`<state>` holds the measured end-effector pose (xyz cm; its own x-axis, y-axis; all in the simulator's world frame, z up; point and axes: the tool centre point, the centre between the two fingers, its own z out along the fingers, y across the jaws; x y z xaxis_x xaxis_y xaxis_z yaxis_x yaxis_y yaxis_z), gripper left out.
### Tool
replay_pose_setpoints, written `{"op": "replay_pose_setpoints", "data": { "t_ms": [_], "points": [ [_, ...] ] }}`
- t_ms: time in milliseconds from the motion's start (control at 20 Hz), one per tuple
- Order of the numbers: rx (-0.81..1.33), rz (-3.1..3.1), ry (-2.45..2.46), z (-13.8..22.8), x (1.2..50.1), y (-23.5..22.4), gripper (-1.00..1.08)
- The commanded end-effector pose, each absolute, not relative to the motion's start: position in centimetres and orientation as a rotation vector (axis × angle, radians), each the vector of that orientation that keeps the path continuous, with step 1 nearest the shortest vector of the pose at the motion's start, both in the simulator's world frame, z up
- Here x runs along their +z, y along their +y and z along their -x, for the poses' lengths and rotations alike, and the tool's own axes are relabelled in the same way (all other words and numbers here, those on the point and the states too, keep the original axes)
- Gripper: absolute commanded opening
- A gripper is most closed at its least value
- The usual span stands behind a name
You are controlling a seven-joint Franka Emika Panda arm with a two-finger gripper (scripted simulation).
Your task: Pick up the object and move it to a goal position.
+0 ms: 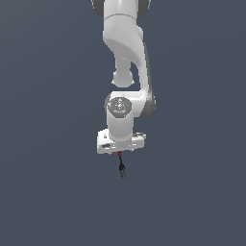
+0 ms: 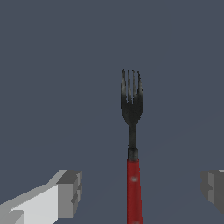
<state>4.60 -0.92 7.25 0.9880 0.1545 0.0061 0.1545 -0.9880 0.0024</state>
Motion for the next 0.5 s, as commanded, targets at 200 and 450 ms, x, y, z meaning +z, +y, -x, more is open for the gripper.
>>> {"op": "replay_pose_setpoints", "data": {
  "t_ms": [200, 450],
  "points": [
    [0.0, -3.131, 0.262, -4.79, 5.66, -1.41, 1.0],
    [-0.001, -3.131, 0.26, -4.73, 5.41, -1.41, 1.0]
  ]
}}
